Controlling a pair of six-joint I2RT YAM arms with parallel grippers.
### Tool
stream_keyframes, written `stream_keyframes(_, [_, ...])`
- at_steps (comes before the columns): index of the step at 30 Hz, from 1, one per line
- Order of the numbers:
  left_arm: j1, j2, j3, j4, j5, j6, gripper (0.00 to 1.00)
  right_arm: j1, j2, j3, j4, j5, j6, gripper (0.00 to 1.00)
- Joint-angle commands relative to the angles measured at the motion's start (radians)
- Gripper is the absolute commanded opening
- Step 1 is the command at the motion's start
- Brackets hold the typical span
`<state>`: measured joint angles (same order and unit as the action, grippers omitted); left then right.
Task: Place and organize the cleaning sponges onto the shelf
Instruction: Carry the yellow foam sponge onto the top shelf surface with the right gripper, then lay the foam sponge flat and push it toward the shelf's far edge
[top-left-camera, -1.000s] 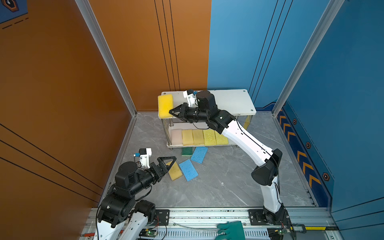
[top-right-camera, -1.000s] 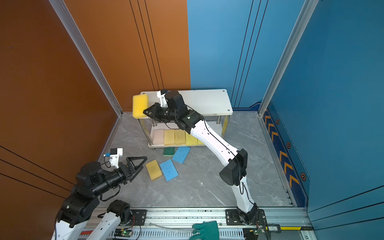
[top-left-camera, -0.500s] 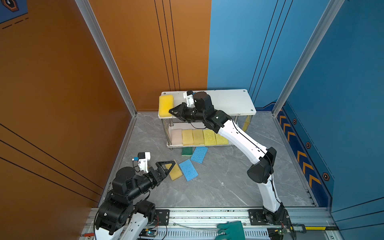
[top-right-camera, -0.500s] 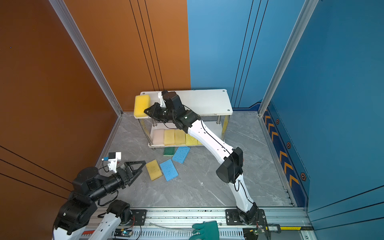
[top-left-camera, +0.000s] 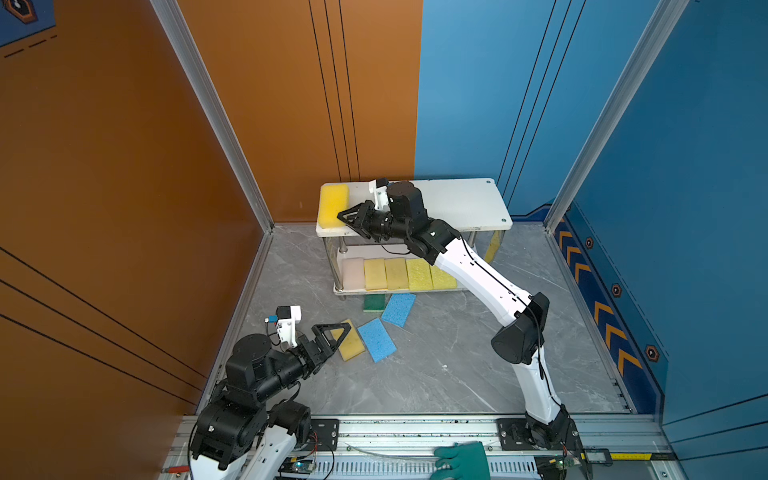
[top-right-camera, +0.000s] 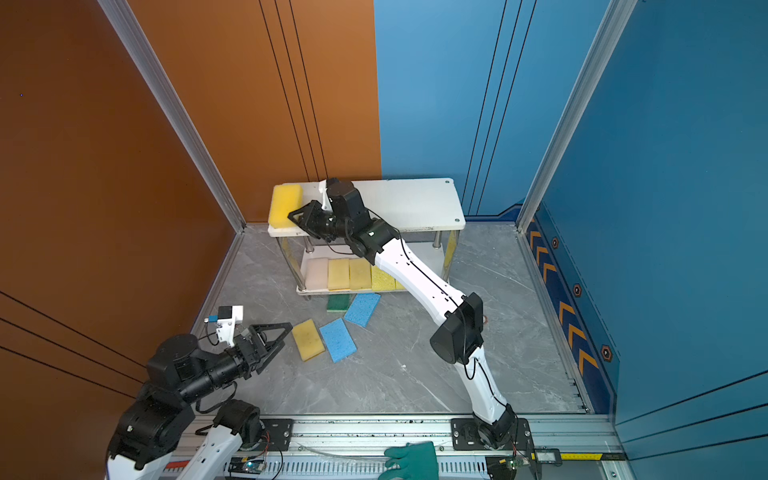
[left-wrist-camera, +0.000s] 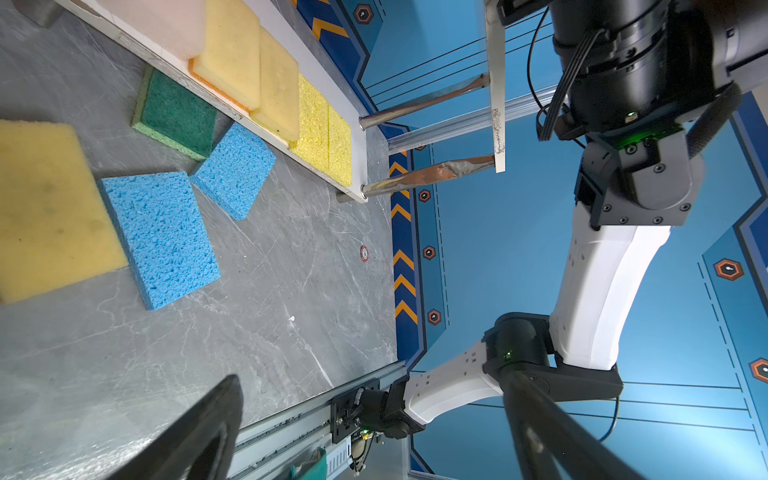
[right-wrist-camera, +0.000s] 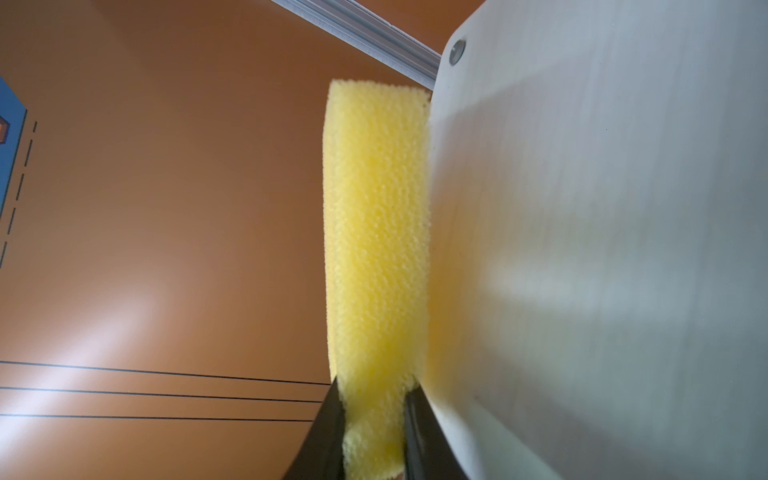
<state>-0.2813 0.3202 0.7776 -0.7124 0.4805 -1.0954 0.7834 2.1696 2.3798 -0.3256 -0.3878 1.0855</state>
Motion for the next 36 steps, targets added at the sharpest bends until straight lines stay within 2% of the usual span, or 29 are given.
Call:
stream_keyframes(1, [0.008,0.011,-0.008,-0.011,0.023,0.019,0.98,-0.007,0.024,0.02,0.011,0.009,0.01,0.3])
stream_keyframes(6, [0.01,0.019,-0.005,-0.011,0.026,0.027,0.98,-0.007,0.023,0.021,0.009,0.012,0.009,0.36])
stream_keyframes(10, [0.011,0.02,-0.005,-0.012,0.028,0.029,0.98,-0.007,0.021,0.02,0.002,0.017,0.007,0.48])
stream_keyframes(18, [0.013,0.006,-0.009,-0.011,0.025,0.021,0.98,0.005,0.005,0.019,-0.035,0.042,-0.025,0.54])
stream_keyframes(29, [0.014,-0.001,-0.007,-0.011,0.017,0.011,0.98,0.024,-0.028,0.022,-0.212,0.155,-0.191,0.68])
stream_keyframes(36, [0.014,-0.012,-0.01,-0.012,0.015,0.002,0.98,0.035,-0.024,0.034,-0.248,0.186,-0.235,0.7])
